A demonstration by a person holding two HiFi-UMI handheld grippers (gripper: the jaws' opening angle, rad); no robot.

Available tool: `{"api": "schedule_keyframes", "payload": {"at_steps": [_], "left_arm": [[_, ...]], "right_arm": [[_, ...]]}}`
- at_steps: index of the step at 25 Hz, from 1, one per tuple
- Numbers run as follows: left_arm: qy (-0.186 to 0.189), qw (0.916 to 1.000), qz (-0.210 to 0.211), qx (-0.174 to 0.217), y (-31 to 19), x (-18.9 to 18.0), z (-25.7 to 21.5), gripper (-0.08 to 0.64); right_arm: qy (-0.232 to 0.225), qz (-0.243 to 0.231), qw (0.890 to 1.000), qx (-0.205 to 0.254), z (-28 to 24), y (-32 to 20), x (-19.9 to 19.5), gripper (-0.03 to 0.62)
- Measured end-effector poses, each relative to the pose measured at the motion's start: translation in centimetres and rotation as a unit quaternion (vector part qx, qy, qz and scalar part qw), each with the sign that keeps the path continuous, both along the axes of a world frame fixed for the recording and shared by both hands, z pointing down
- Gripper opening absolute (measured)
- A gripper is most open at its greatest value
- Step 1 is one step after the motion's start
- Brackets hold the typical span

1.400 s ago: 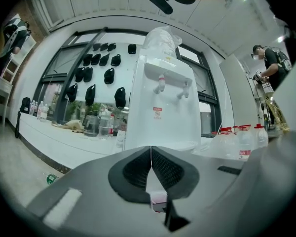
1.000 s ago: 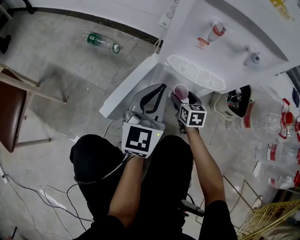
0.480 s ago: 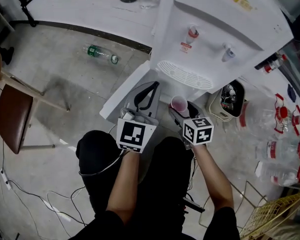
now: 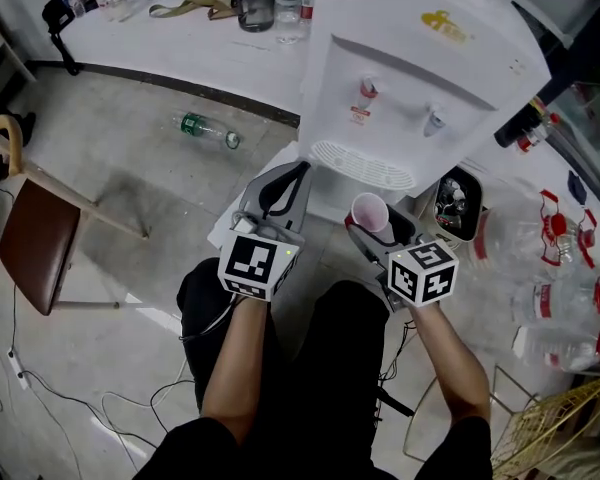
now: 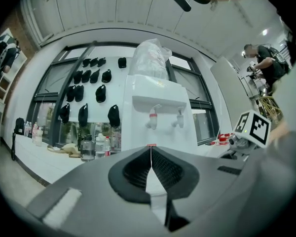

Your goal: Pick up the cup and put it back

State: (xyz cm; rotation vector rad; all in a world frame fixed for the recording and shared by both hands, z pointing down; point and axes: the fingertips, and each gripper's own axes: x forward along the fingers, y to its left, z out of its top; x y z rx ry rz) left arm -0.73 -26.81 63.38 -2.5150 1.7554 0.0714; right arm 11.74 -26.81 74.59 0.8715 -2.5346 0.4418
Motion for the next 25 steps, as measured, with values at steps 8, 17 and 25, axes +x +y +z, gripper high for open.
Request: {"api": "schedule_keyframes", "payload": {"at_steps": [8, 17, 25], "left_arm": [[0.002, 1.0, -0.002, 0.004, 0.1, 0.5, -0.1, 0.008], [0.005, 0.9998, 0.02, 0.007, 0.0, 1.0, 0.0, 0.008], [0.002, 0.9994, 0.033, 0.011, -0.3, 1.4, -0.1, 0.008]], "right_arm": [[-0.001, 0.004, 0.999, 0.035, -4.8, -2.0, 1.4, 0.325], [0.015, 0.054, 0.997, 0.045, -4.6, -6.8, 4.0, 0.325], [0.018, 0.078, 0.996, 0.048, -3.8, -9.1, 4.7, 0.325]]}}
